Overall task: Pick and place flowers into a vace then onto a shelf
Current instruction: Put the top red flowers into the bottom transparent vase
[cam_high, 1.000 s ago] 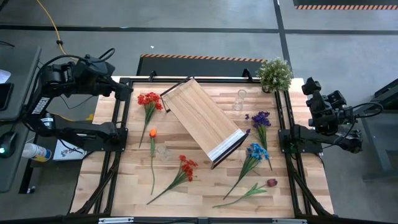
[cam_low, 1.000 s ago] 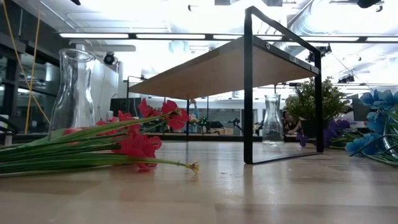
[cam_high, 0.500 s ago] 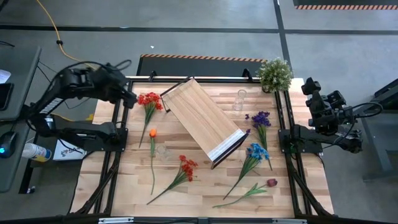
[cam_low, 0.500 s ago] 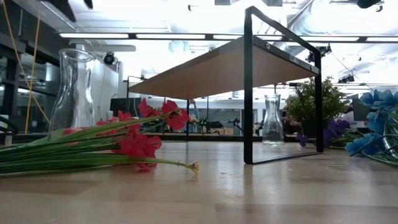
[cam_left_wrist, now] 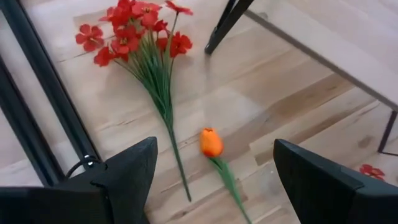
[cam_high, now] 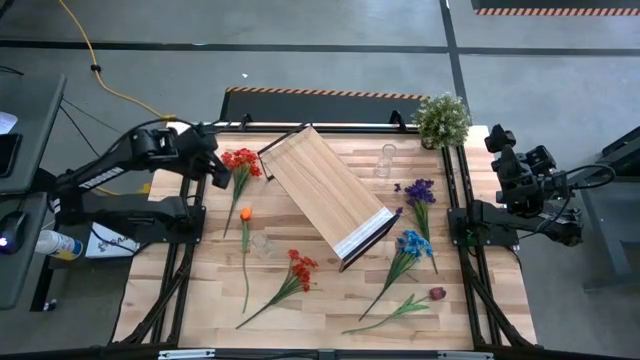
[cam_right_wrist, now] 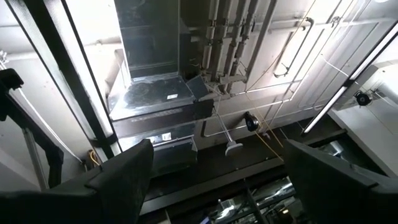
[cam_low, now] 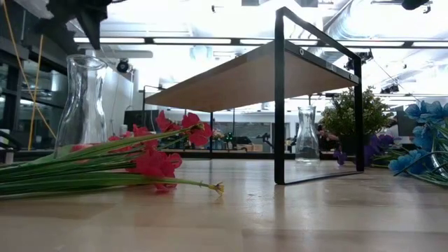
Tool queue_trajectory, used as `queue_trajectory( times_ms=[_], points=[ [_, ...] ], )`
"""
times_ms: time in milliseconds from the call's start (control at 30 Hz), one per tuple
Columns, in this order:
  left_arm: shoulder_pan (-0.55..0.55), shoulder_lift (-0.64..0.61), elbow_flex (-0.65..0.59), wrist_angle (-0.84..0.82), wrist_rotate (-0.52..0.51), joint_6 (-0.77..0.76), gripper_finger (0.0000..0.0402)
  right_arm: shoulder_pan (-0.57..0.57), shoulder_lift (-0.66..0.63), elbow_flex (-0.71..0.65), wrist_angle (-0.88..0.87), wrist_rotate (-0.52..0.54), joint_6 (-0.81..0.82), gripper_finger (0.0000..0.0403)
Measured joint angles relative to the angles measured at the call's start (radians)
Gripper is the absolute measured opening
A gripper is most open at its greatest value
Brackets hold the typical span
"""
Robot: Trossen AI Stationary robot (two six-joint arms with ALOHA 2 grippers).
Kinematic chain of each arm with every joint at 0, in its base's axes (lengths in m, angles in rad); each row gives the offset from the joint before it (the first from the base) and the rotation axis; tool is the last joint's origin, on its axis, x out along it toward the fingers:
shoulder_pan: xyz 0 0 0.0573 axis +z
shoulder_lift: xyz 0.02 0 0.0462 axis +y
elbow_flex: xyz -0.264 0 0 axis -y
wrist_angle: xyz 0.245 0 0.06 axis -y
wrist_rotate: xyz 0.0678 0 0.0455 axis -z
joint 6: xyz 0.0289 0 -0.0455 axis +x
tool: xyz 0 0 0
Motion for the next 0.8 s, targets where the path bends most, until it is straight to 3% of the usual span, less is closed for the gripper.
queue_trajectory(
  times_ms=[200,800],
  points=[
    [0.000,-0.032,-0.126,0.020,0.000,-0.025,0.0353,0.000,0.000,0.000,-0.002,0.000,0.000,0.0344],
    [0.000,-0.055,-0.437,0.331,0.013,-0.031,0.0353,0.000,0.000,0.000,-0.031,0.000,0.002,0.0344]
  ],
)
